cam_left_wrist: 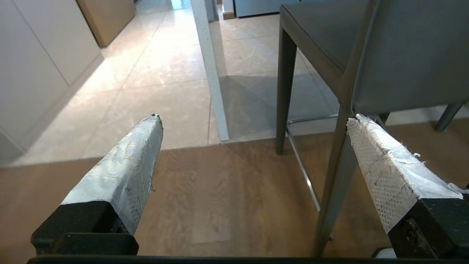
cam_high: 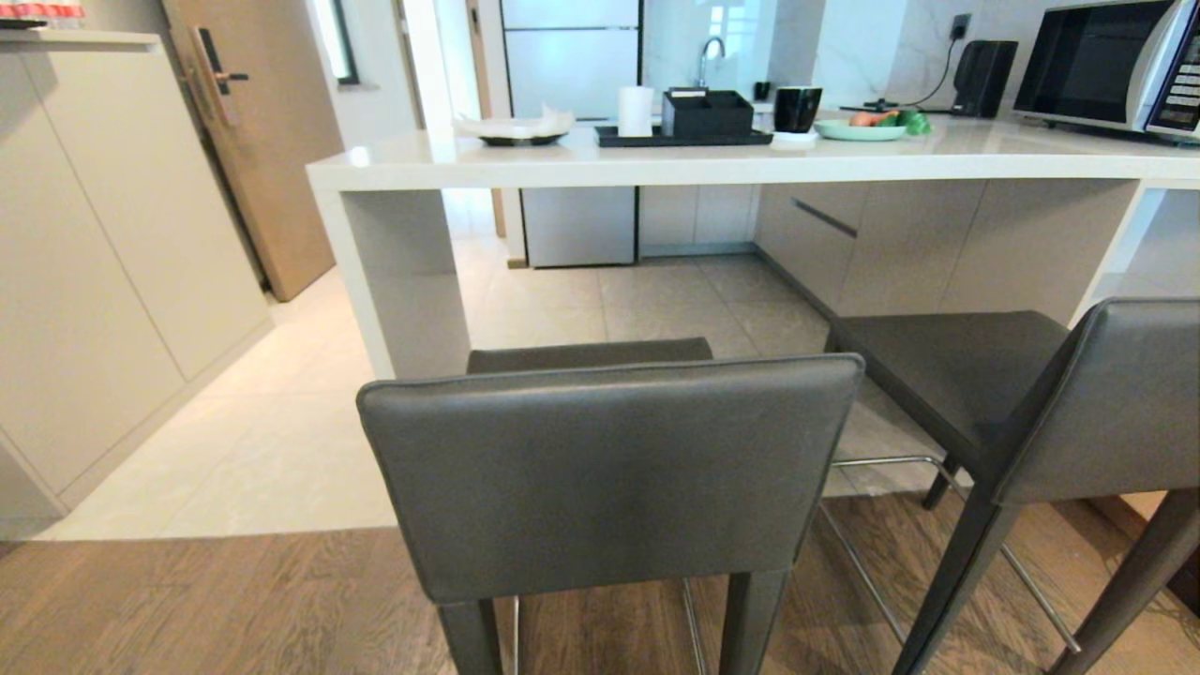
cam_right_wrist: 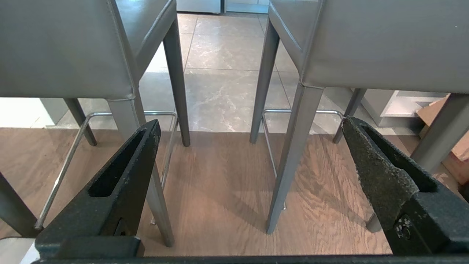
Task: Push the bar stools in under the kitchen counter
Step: Push the gray chair back under the dining table
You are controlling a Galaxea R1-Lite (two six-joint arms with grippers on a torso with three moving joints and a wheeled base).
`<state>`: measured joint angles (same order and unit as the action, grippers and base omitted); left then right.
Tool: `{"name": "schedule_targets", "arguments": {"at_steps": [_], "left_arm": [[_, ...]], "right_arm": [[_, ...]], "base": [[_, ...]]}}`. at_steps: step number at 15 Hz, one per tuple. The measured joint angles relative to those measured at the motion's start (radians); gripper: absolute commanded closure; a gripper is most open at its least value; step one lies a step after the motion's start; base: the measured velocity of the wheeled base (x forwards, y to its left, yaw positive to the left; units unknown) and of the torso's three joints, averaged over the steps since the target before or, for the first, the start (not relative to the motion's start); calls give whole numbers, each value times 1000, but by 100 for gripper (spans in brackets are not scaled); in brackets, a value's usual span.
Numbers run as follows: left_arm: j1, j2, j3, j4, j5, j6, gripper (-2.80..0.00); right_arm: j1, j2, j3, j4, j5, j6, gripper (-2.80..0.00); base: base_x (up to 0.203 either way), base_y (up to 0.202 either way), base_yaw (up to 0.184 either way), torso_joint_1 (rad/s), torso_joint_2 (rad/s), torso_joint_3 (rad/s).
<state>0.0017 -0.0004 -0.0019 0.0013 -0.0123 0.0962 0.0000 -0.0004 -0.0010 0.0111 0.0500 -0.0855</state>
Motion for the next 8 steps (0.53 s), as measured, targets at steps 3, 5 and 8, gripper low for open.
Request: {"name": "schedule_targets", "arguments": {"at_steps": [3,5,8], "left_arm": [[0,0,1,-1,10,-71,-280],[0,0,2,-1,11,-72,-280],[0,0,2,-1,11,-74,-280]], "right_arm": [[0,0,1,-4,-49,80,-280],[0,0,1,-5,-53,96,-280],[0,0,1,-5,-53,96,-280]], "base": [[0,0,0,0,0,0],[0,0,0,0,0,0],[0,0,0,0,0,0]]}}
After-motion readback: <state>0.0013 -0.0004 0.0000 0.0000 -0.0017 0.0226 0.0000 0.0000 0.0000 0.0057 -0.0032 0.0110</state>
